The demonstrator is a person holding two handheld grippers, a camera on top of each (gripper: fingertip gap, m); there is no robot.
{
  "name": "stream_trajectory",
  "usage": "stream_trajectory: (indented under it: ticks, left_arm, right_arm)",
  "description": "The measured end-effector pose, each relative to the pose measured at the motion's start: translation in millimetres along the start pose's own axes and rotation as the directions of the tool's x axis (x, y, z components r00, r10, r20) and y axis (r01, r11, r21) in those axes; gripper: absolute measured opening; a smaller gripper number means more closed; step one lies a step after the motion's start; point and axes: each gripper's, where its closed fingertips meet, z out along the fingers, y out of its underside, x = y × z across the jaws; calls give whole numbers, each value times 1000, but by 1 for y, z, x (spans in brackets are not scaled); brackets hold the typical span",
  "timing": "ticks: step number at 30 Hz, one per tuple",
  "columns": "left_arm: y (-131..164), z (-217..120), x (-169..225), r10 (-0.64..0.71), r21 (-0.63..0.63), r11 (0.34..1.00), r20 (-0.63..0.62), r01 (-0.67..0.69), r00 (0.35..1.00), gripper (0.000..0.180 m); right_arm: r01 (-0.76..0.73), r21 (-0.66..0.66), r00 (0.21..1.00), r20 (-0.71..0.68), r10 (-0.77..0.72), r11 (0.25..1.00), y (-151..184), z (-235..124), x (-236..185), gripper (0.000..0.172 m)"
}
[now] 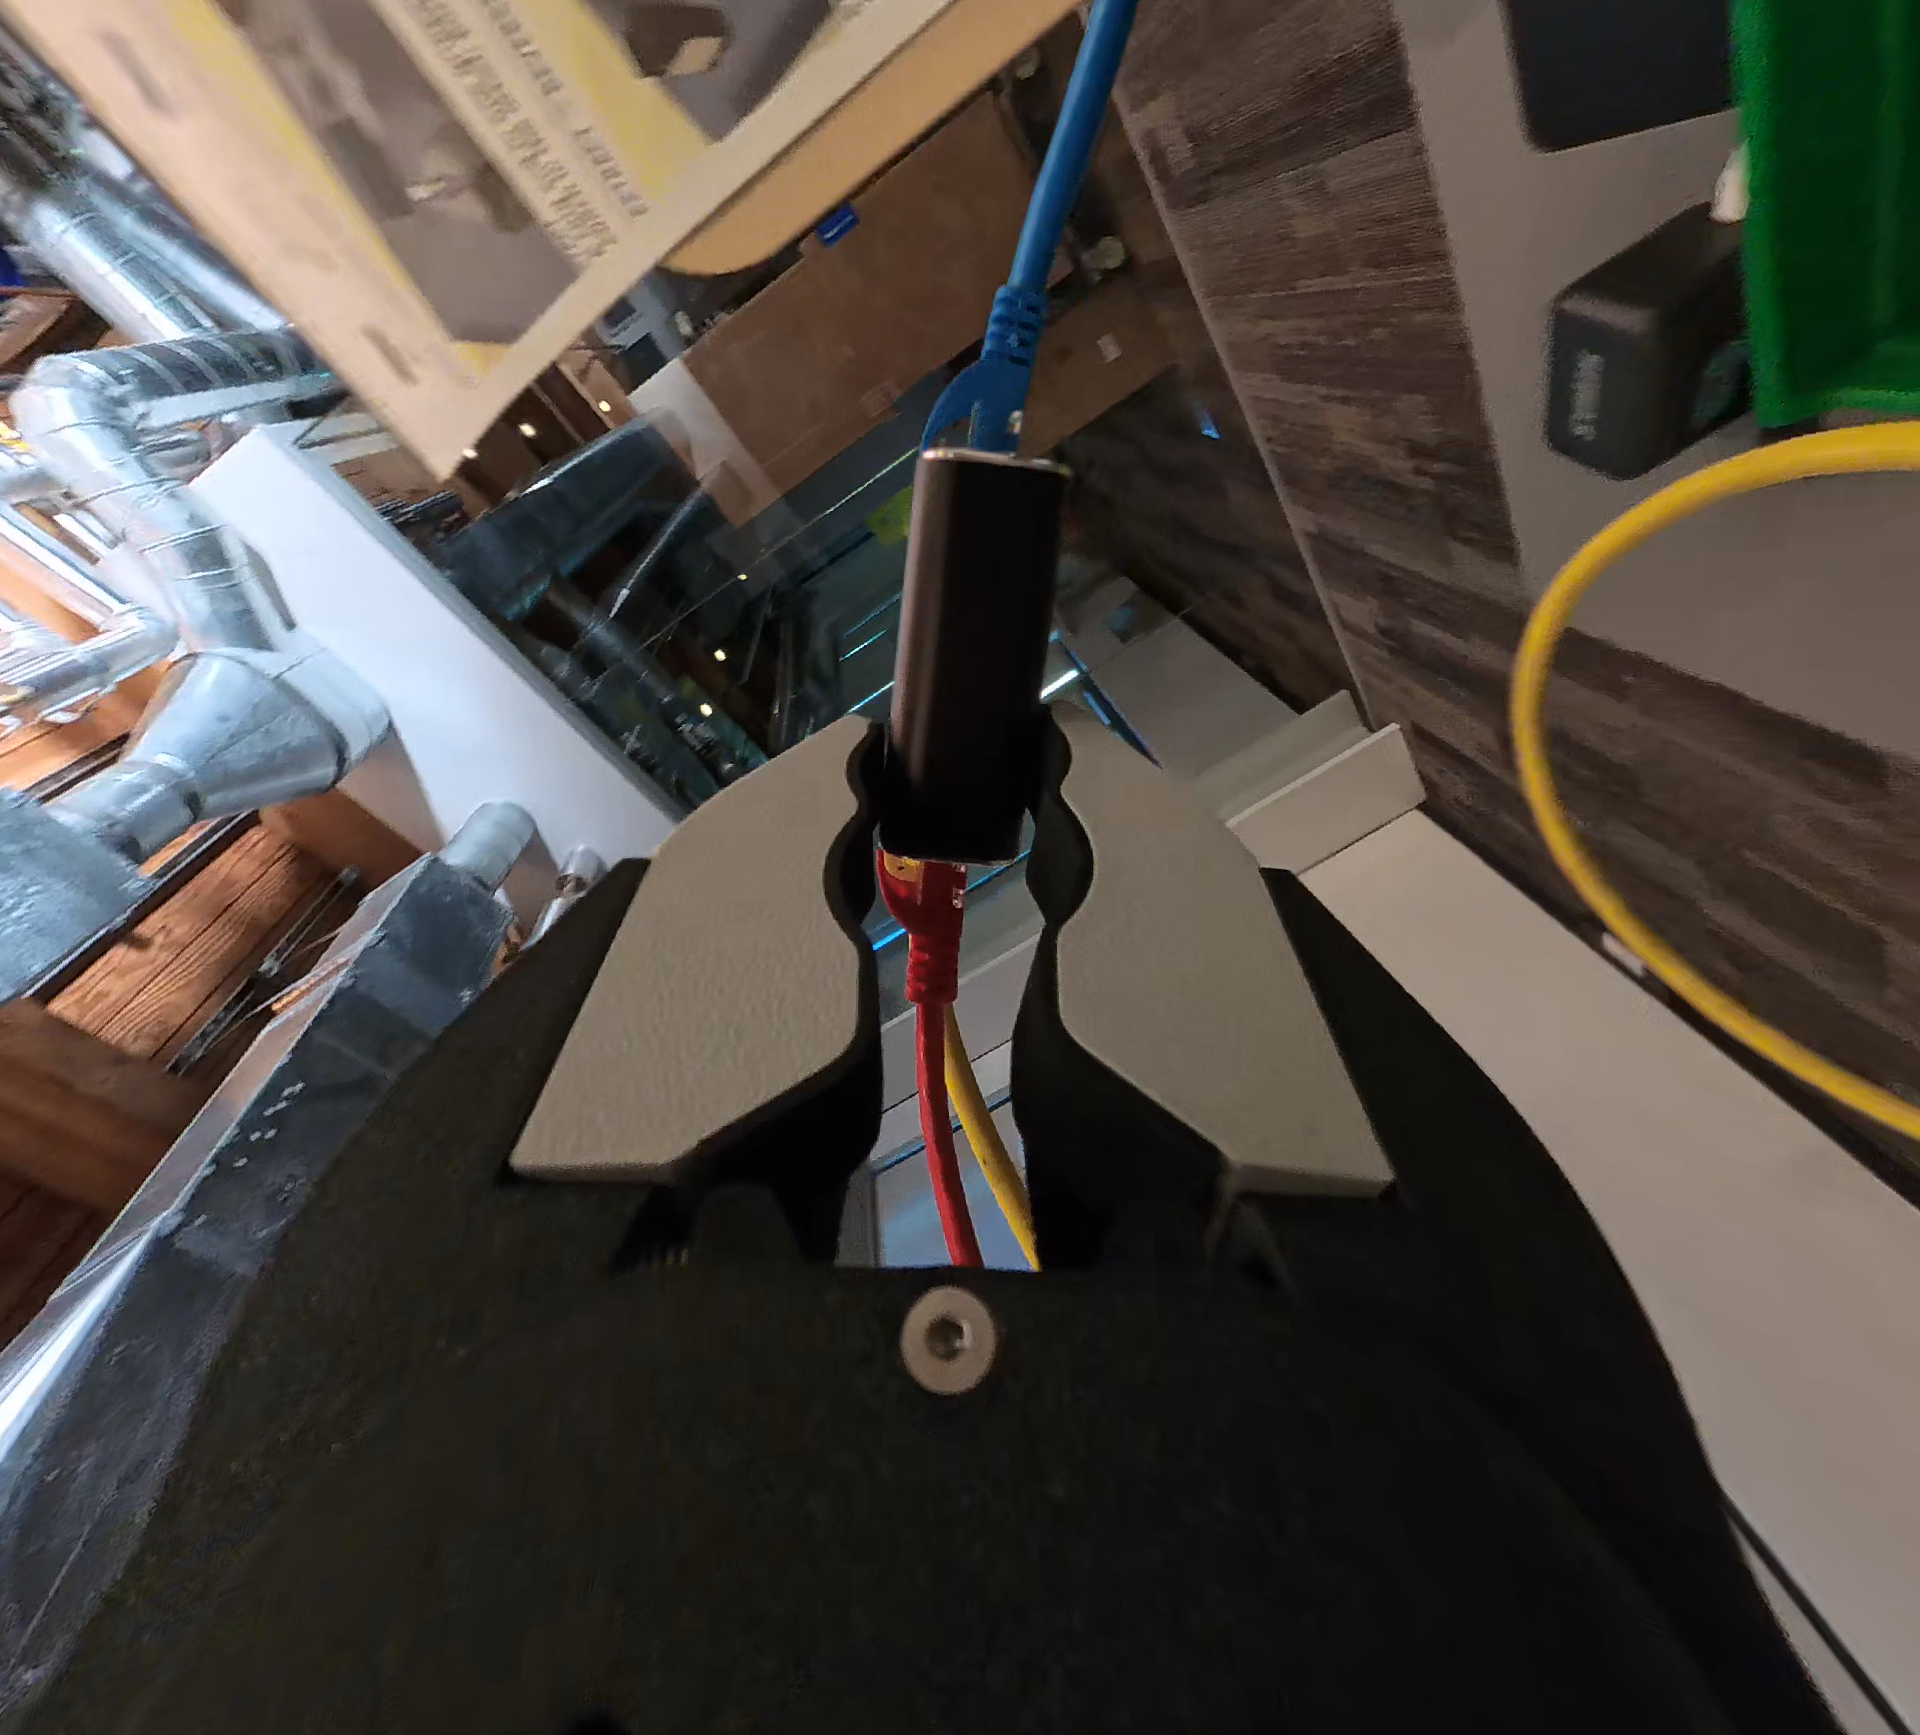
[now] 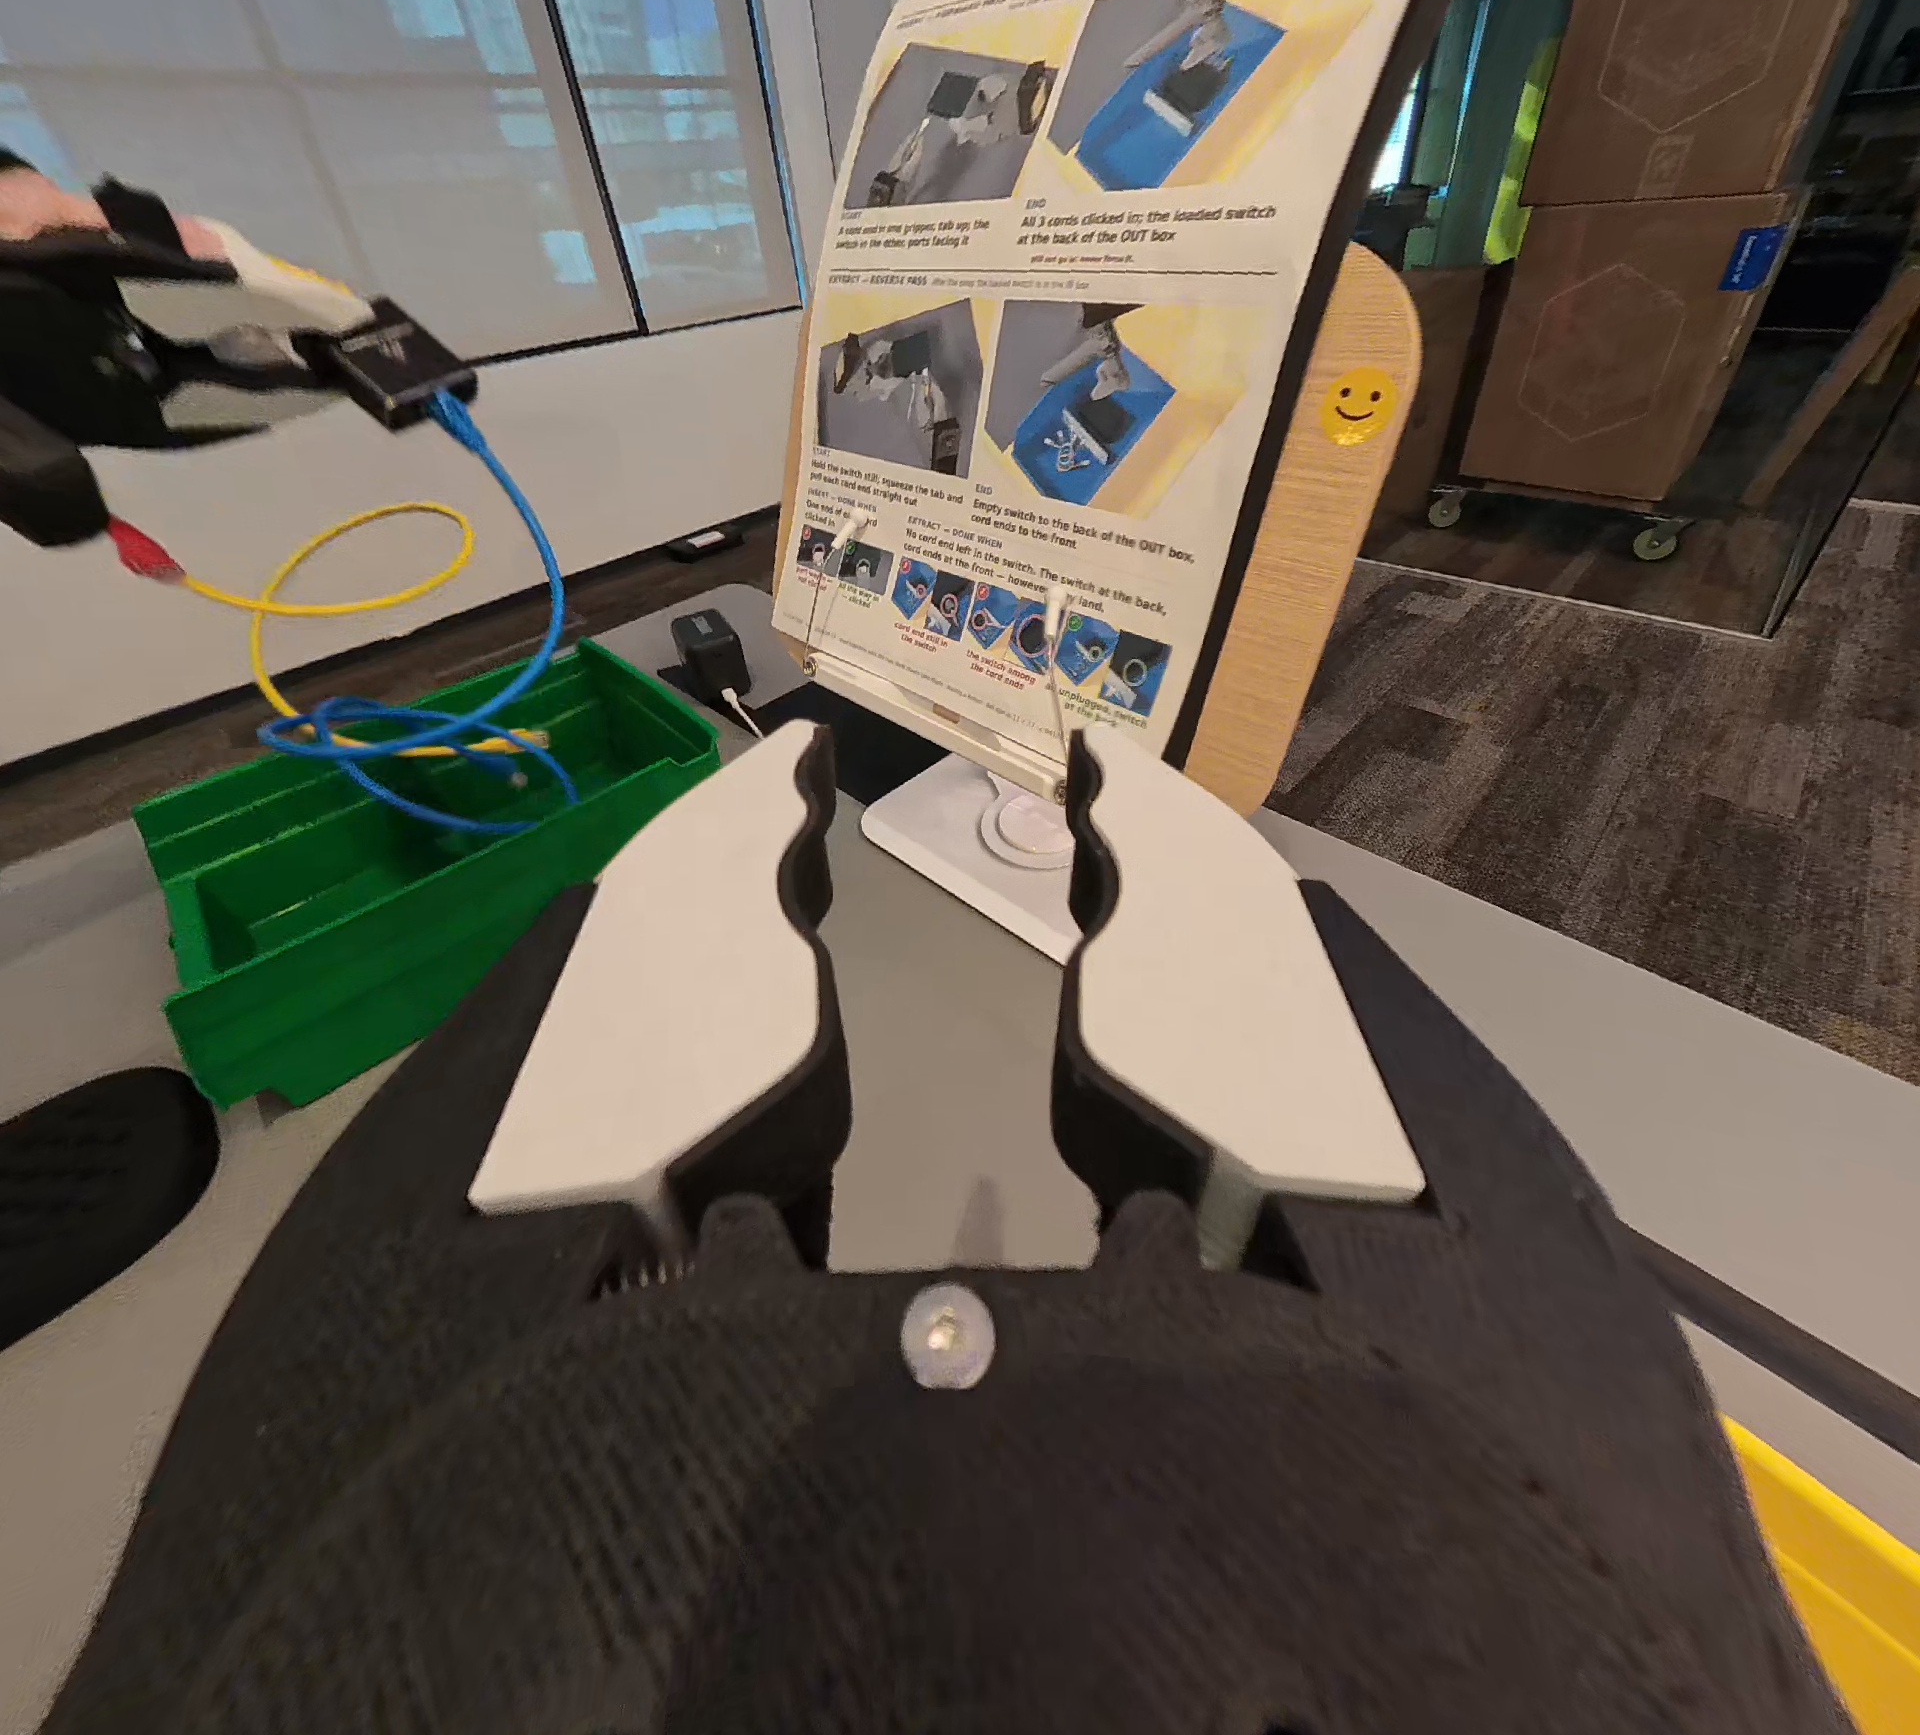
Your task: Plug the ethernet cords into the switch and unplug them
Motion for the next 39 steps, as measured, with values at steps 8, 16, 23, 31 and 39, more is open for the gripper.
stream_trajectory:
  ticks: [8,16,23,31,39]
  left_arm:
    - [27,-36,-114,-26,-58,998,145,35,989,25]
    - [0,-73,-233,-93,24,996,272,90,958,25]
    - [-137,-87,-250,-381,458,859,276,228,882,25]
    - [-274,-99,-202,-612,808,504,86,304,786,25]
    - [-327,-93,-157,-678,855,306,-112,418,726,25]
  right_arm:
    - [5,-6,1000,30,-4,1000,-1,0,-9,44]
    - [-6,1,1000,-5,6,1000,-3,-21,4,44]
    - [-50,79,997,-52,54,996,-10,-64,29,43]
    - [23,141,993,110,-38,990,-22,-74,-5,42]
    - [483,115,840,218,-497,868,-1,-38,-74,47]
